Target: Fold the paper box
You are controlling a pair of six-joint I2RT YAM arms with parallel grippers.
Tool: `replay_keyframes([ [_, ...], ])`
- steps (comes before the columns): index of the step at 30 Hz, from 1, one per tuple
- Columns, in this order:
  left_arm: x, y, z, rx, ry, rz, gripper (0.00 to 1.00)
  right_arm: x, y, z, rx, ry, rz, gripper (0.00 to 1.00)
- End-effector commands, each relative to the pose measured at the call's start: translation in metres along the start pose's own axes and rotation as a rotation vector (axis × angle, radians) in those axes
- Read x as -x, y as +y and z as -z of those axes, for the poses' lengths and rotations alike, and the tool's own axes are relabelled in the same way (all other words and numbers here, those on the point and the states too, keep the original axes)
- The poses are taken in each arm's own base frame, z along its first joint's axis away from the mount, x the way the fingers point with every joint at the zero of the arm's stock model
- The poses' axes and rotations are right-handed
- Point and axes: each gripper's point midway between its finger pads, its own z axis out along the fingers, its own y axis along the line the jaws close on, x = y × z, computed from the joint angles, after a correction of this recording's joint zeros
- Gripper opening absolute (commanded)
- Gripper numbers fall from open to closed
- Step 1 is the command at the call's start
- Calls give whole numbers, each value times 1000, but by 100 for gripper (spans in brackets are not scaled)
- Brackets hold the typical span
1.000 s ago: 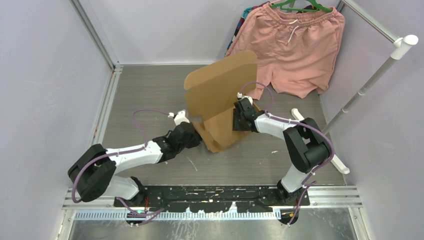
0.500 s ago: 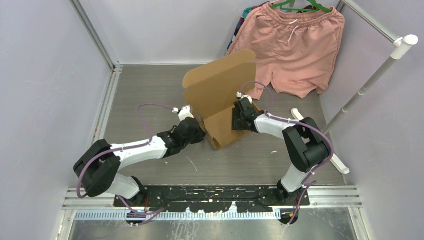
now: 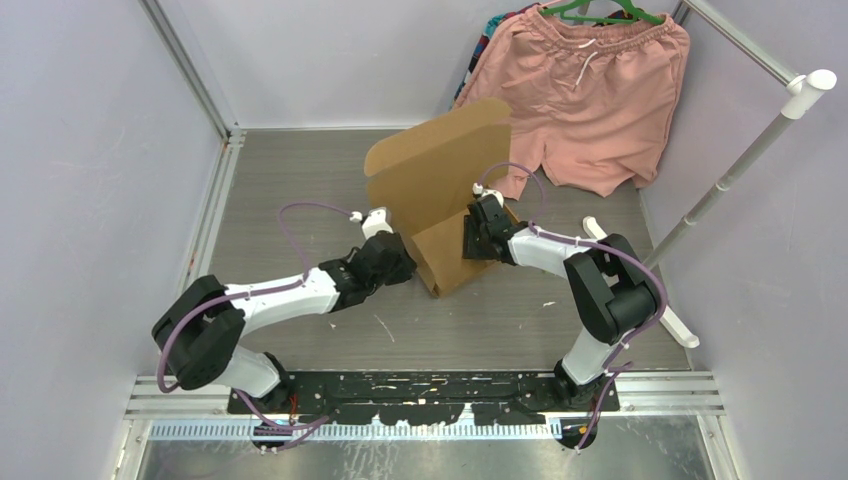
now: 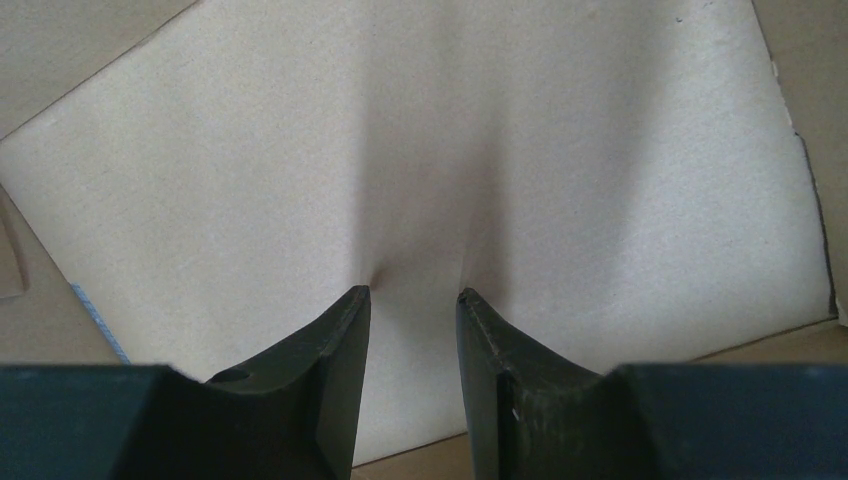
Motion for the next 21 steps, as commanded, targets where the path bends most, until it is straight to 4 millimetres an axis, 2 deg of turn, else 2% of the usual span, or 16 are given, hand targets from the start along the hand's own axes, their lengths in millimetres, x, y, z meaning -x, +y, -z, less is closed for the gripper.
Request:
replay_keyframes([
  [1,15,-15,-2,-15,-45,9,25,-38,-4,-9,-4,121,16,43],
  [12,20,-26,-4,-26,-51,3,25,-39,-5,-9,-4,119,13,43],
  [17,22,-31,-5,-29,-51,0,35,-40,-6,-10,-3,122,12,43],
  [21,16,-29,-9,-10,-28,-12,40,-42,-6,-11,-1,127,11,43],
])
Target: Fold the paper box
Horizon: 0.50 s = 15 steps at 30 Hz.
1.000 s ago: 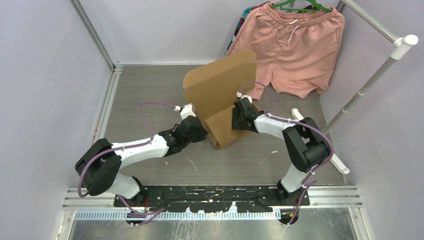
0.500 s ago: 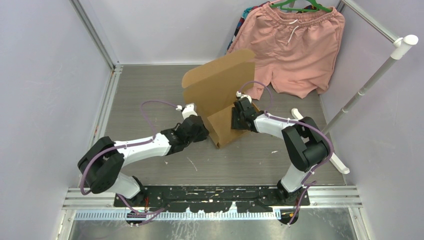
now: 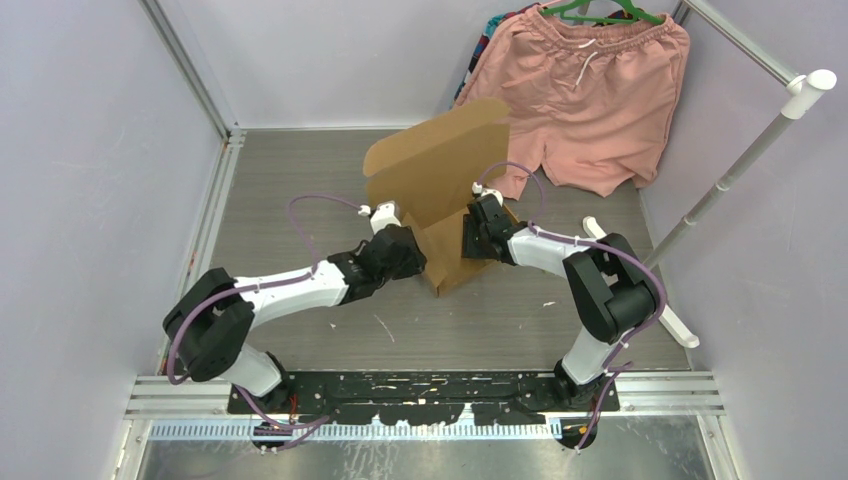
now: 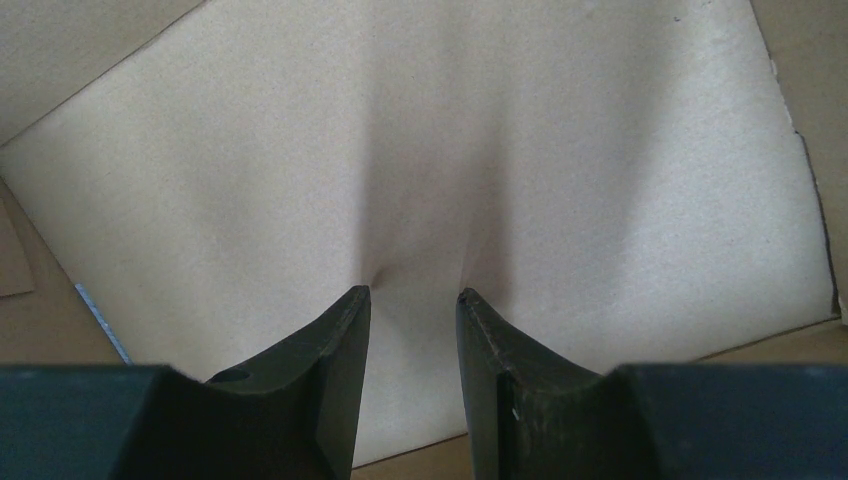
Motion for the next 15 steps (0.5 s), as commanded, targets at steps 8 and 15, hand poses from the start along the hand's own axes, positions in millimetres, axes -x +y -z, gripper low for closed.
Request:
replay_keyframes([
  [8,4,-12,-9,14,2,-20,41,-45,-8,-9,-8,137,10,43],
  [15,-2,-13,-15,32,41,-45,41,-46,-7,-11,-4,142,10,43],
])
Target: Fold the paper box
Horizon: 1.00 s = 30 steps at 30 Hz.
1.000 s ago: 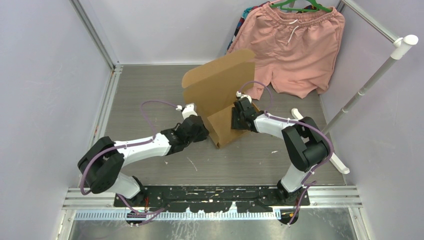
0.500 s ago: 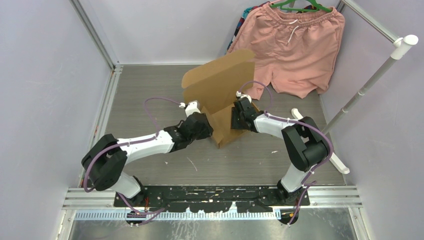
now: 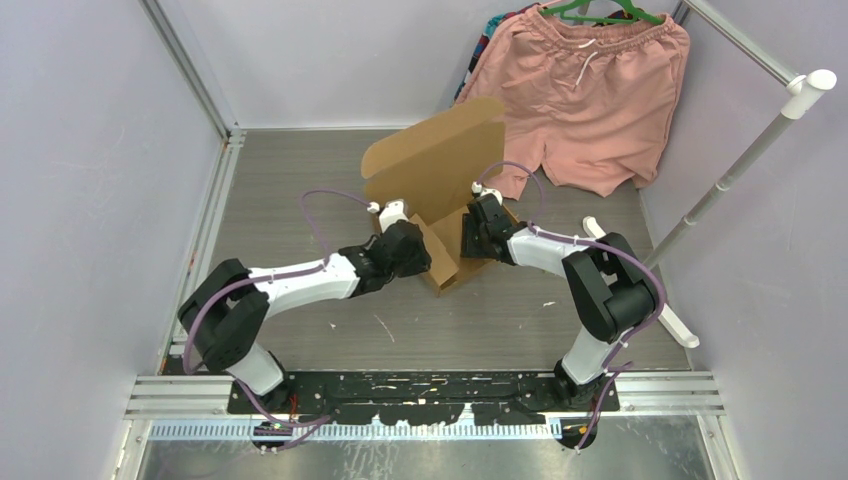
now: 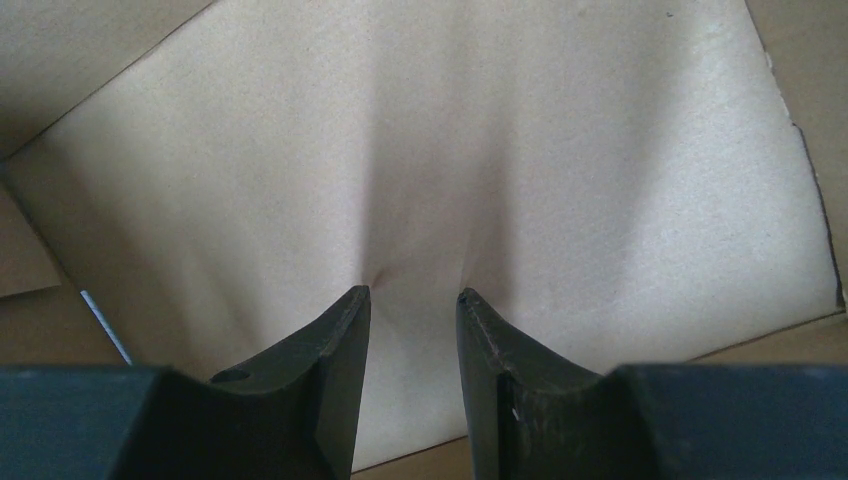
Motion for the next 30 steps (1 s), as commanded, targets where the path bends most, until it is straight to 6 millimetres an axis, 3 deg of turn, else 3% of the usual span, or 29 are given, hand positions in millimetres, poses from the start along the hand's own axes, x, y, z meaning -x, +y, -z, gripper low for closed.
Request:
replay_keyframes([
  [1,4,-9,-1,1,9,-27,41,-49,-9,-8,-14,152,12,43],
  [15,-15,-9,-8,49,147,-113,41,-49,-9,-9,-9,152,11,43],
  [30,-48,2,-18,92,294,-149,41,-49,-8,-8,-3,154,8,43],
])
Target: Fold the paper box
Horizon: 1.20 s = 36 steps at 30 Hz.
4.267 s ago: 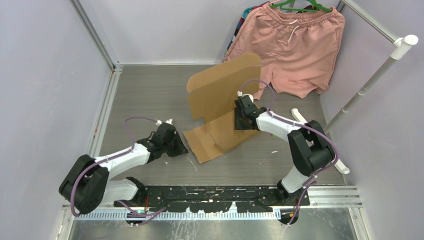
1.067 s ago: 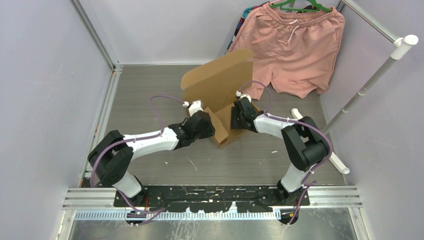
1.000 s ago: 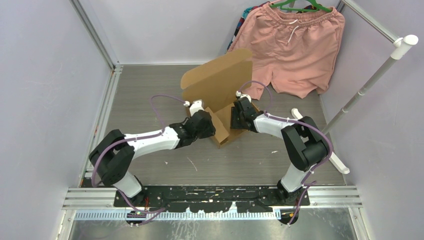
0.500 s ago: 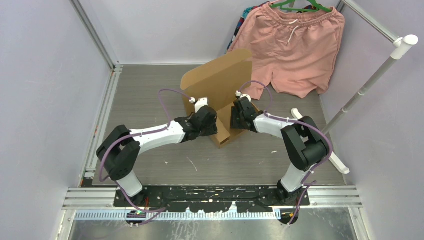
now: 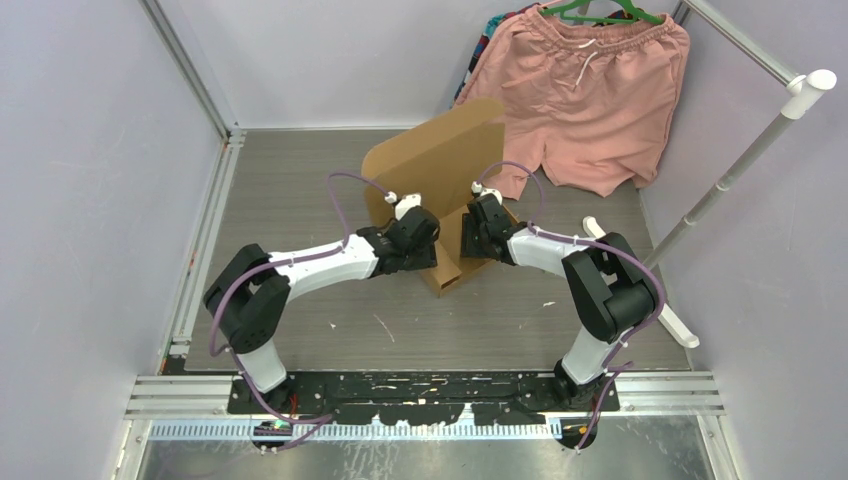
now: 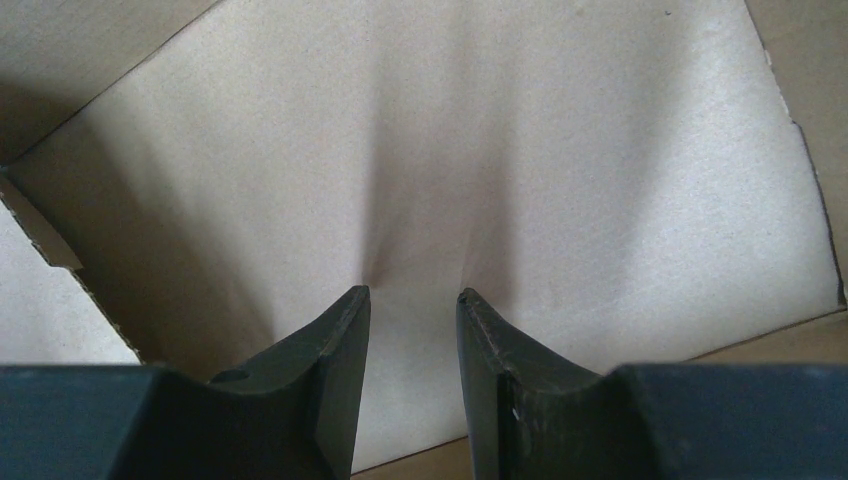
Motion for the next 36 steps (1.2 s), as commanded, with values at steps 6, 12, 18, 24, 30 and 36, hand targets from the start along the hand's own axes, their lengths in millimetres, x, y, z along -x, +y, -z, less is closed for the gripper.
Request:
replay_keyframes([
  [6,-47,12,-11,37,189,-81,40,-49,-9,-7,-6,155,9,43],
  [12,-53,16,-15,63,225,-102,37,-49,-7,-7,2,159,11,43],
  [18,-58,19,-16,78,251,-116,32,-50,-7,-8,2,161,14,43],
  [24,-60,23,-14,90,266,-128,24,-49,-6,-7,6,160,11,43],
  [30,-63,27,-13,102,280,-138,15,-47,-5,-5,11,157,8,43],
  [36,-67,30,-13,107,294,-142,5,-48,-5,-4,16,157,1,43],
])
